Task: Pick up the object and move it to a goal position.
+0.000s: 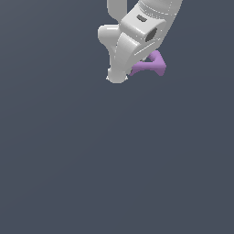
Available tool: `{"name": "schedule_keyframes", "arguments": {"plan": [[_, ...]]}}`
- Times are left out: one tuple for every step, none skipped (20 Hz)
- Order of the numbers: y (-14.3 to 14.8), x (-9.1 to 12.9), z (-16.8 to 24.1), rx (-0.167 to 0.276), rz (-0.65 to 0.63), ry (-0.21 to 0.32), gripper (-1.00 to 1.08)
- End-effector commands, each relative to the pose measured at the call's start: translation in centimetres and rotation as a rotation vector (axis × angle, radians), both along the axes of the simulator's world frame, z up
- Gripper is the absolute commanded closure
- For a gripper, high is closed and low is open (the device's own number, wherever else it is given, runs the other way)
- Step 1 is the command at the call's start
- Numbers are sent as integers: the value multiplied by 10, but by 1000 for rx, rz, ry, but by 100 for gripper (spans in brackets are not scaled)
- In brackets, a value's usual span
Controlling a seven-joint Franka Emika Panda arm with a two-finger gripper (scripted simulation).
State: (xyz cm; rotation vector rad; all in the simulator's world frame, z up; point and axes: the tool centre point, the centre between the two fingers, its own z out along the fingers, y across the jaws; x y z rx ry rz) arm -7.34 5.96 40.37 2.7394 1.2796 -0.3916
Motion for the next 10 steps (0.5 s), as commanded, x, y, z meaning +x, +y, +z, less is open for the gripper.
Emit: {"name": "schedule_keyframes", "arguments": {"plan": [[6, -6, 24, 0, -1, 1, 108], [9, -7, 33, 0, -1, 1, 108], [11, -9, 41, 0, -1, 1, 108], [13, -10, 48, 0, -1, 1, 108], [14, -12, 55, 0, -1, 1, 108], [16, -13, 61, 0, -2, 1, 108], [18, -14, 66, 0, -2, 1, 108], [19, -14, 72, 0, -2, 1, 108], [20, -15, 76, 0, -2, 1, 108], [21, -16, 80, 0, -2, 1, 108]]}}
